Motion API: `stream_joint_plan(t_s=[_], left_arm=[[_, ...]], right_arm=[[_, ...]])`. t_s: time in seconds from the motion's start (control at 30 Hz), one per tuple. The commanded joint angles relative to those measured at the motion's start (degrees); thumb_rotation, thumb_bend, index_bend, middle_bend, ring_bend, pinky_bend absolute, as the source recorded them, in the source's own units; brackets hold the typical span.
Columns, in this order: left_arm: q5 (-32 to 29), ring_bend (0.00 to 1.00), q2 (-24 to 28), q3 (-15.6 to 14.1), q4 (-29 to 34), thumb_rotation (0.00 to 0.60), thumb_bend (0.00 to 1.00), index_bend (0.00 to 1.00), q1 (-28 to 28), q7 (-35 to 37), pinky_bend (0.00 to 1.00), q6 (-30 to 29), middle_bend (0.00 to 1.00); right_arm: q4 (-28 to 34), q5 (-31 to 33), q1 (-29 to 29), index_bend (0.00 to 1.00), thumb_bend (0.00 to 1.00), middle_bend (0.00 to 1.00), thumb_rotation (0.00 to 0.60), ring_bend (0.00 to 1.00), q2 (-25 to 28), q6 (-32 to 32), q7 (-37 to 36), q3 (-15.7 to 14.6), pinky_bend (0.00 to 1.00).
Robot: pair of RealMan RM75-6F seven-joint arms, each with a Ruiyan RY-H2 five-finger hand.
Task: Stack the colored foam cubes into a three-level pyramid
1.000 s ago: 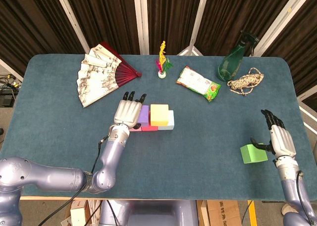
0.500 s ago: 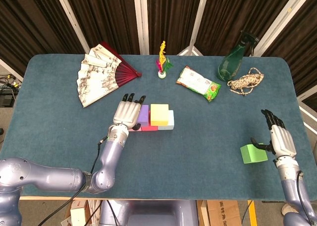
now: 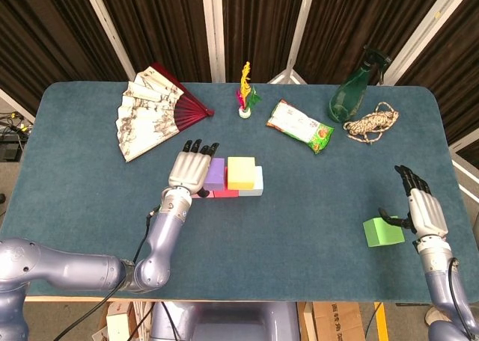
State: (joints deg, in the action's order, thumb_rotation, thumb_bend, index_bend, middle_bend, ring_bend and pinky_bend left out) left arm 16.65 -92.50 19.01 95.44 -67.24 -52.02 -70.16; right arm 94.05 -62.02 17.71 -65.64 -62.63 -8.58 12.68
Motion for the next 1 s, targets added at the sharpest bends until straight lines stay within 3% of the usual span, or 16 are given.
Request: stream_joint_plan(t_s=[0.03, 0.5, 1.0], left_arm=[[0.72, 0.0, 0.91, -0.36, 1.16, 0.6, 0.14, 0.0, 0.48, 0.05, 0.04, -0.37, 0.13], [1.83, 0.0, 6.27, -2.47, 5.11, 0.6, 0.18, 0.0, 2.26, -0.87, 0.03, -0.1, 0.11], [1.05, 0.0, 5.65, -2.15, 0.69, 0.6, 0.2, 0.0, 2.15, 0.61, 0.03, 1.58, 0.11]], right_arm=[[0.05, -0.03, -0.01, 0.0, 0.32, 0.0, 0.6, 0.0, 0.05, -0.02, -0.02, 0.0, 0.0], [0.42, -0.21, -0.05, 0.0, 0.32, 0.0, 0.6, 0.0, 0.08, -0.27, 0.05, 0.0, 0.0], [0.46, 0.1, 0.03, 0.0, 0.32, 0.0, 0.6, 0.0, -0.04, -0.17, -0.04, 0.12, 0.0]])
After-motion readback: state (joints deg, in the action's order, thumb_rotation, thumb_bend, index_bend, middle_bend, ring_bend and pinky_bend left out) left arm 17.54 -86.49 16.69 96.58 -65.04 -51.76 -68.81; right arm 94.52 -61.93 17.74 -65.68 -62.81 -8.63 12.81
